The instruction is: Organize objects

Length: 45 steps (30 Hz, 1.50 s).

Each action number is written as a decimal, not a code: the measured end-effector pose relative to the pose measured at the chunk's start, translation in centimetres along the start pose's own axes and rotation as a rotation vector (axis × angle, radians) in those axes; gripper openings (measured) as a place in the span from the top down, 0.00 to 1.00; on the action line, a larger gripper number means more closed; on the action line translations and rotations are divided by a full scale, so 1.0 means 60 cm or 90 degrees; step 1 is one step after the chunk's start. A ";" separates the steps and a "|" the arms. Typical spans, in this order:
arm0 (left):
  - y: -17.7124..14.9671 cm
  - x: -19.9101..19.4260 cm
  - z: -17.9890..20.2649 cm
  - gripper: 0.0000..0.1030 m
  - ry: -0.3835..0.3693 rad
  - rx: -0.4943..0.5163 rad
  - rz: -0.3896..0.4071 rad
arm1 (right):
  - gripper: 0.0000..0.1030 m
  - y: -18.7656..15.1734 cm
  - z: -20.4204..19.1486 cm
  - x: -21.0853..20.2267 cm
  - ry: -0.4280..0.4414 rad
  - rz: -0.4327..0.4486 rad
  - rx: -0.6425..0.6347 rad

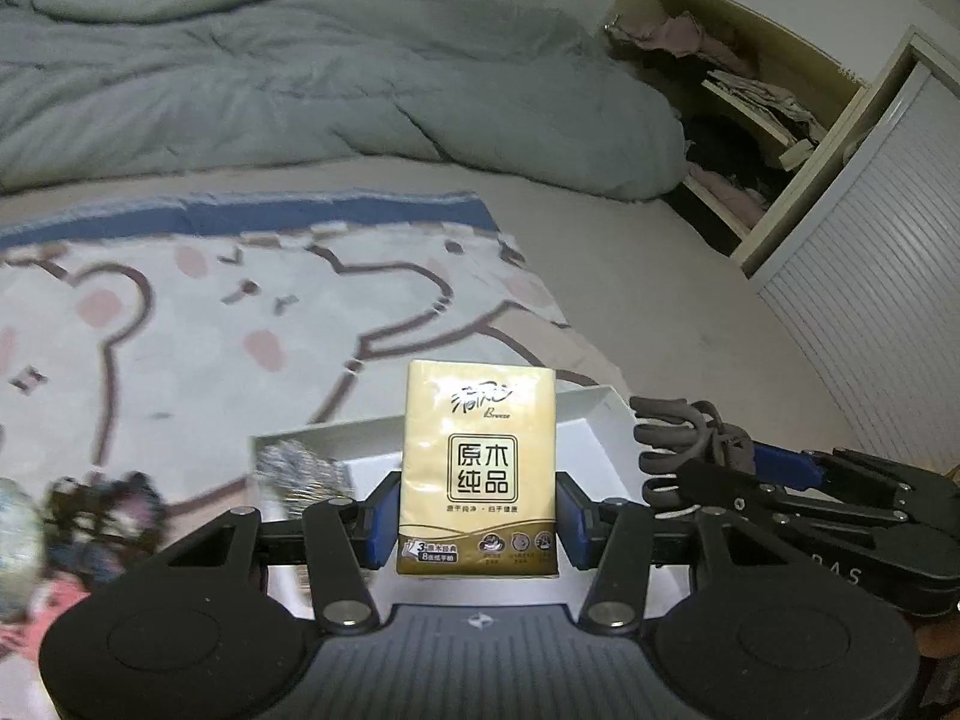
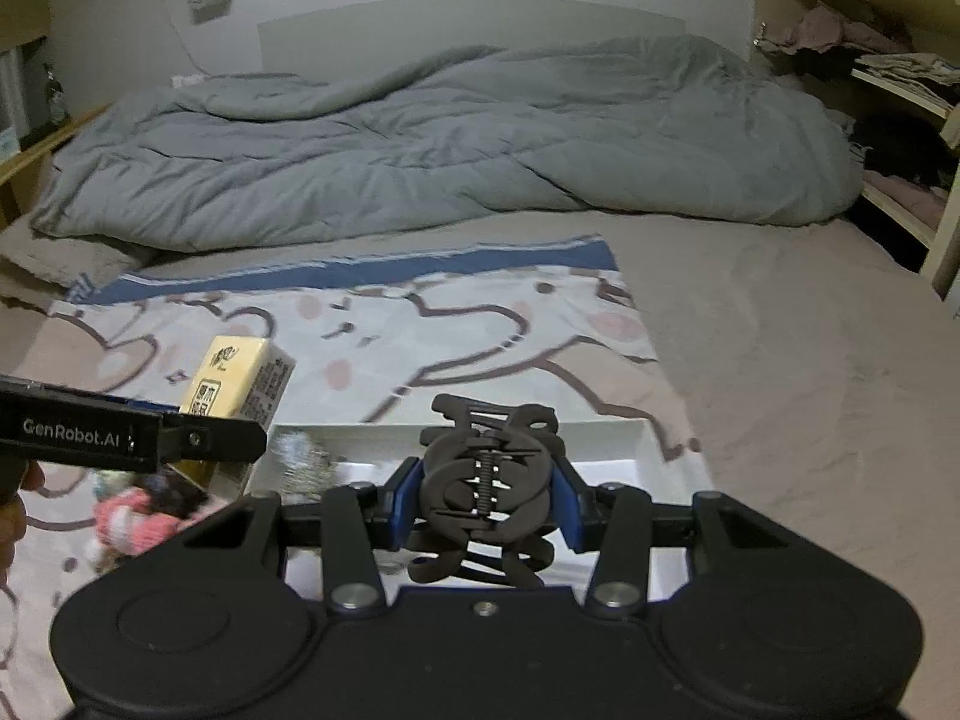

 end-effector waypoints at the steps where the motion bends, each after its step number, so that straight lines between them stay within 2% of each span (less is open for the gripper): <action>1: -0.001 0.013 0.003 0.49 -0.004 -0.001 -0.003 | 0.55 0.000 0.007 0.005 -0.001 -0.001 -0.001; 4: -0.005 0.050 0.011 0.49 -0.019 -0.006 -0.007 | 0.55 -0.003 0.030 0.025 -0.007 -0.009 -0.009; 8: -0.009 0.096 0.017 0.49 -0.064 -0.048 -0.009 | 0.55 -0.007 0.057 0.056 -0.009 -0.020 -0.023; 14: -0.015 0.161 0.031 0.49 -0.090 -0.082 -0.030 | 0.55 -0.012 0.088 0.102 -0.010 -0.037 -0.024; 26: -0.023 0.253 0.021 0.49 -0.045 -0.125 -0.053 | 0.55 -0.015 0.108 0.174 0.003 -0.064 -0.050; 30: -0.023 0.268 0.015 0.49 -0.038 -0.134 -0.055 | 0.55 -0.017 0.113 0.194 0.000 -0.074 -0.063; 31: -0.023 0.269 0.015 0.46 -0.035 -0.131 -0.055 | 0.55 -0.017 0.114 0.197 -0.001 -0.076 -0.063; 34: -0.018 0.266 0.015 0.31 -0.039 -0.126 -0.051 | 0.55 -0.016 0.120 0.207 -0.008 -0.076 -0.060; 35: -0.017 0.265 0.016 0.29 -0.040 -0.125 -0.051 | 0.54 -0.016 0.122 0.209 -0.015 -0.075 -0.056; 37: -0.016 0.263 0.015 0.29 -0.039 -0.124 -0.054 | 0.48 -0.012 0.127 0.208 -0.022 -0.068 -0.042; 45: -0.017 0.231 0.012 0.29 -0.031 -0.118 -0.055 | 0.48 -0.004 0.129 0.183 -0.011 -0.058 -0.009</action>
Point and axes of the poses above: each gripper's, at about its wrist camera, not at the fingertips, and x roughly the way its jaws point, z to its right, y to its top, the point moved 4 cm from there along x, roughly the way its jaws point, and after that the axes turned 4 degrees about x, right-handed, at the moved point
